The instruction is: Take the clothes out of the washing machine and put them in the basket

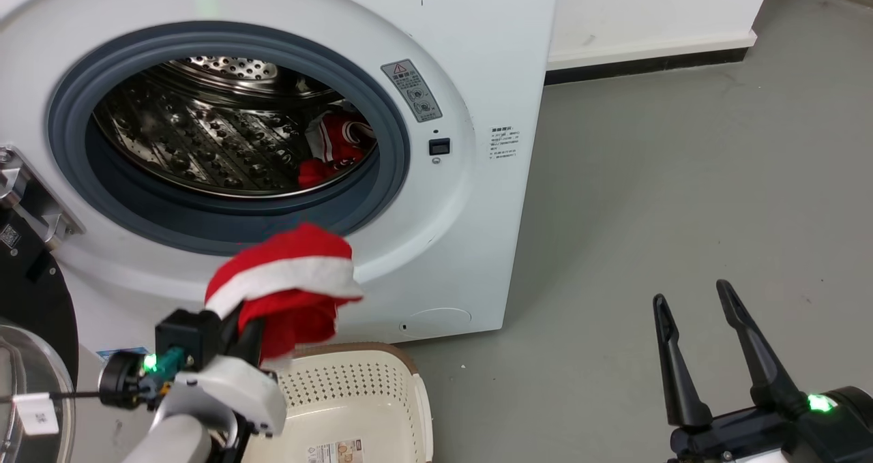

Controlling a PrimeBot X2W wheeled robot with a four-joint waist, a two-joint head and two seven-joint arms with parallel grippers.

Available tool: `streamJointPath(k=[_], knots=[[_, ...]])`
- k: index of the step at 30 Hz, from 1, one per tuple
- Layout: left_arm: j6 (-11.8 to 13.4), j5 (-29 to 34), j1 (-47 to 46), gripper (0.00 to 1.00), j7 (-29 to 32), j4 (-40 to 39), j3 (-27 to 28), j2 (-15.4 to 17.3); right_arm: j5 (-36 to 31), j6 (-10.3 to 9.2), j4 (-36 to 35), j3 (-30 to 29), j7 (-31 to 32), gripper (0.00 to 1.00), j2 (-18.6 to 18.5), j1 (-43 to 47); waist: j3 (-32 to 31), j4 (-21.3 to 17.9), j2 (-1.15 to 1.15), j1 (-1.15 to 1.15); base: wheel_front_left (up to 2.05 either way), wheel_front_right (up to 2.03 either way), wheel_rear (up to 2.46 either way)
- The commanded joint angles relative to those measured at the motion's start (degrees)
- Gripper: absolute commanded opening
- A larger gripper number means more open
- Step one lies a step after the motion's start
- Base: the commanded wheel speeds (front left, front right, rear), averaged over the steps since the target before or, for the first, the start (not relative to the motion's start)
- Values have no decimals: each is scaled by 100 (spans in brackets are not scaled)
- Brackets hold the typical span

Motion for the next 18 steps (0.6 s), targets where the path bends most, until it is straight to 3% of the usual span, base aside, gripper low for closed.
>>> streamJointPath(k=[1, 8, 18], knots=[[-38, -31, 133, 0, -16, 59, -3, -31, -4, -4, 22, 20, -12, 100, 1, 65, 9, -21, 0, 1, 0, 0, 0], [-230, -64, 411, 0, -16, 565, 8, -150, -56, -4, -35, 17, -12, 100, 2, -105, 262, -168, 0, 1, 0, 0, 0], [-708, -65, 60, 0, -16, 1678, 92, -398, -26, -4, -188, 80, -12, 100, 2, -650, 1138, -385, 0, 1, 0, 0, 0]])
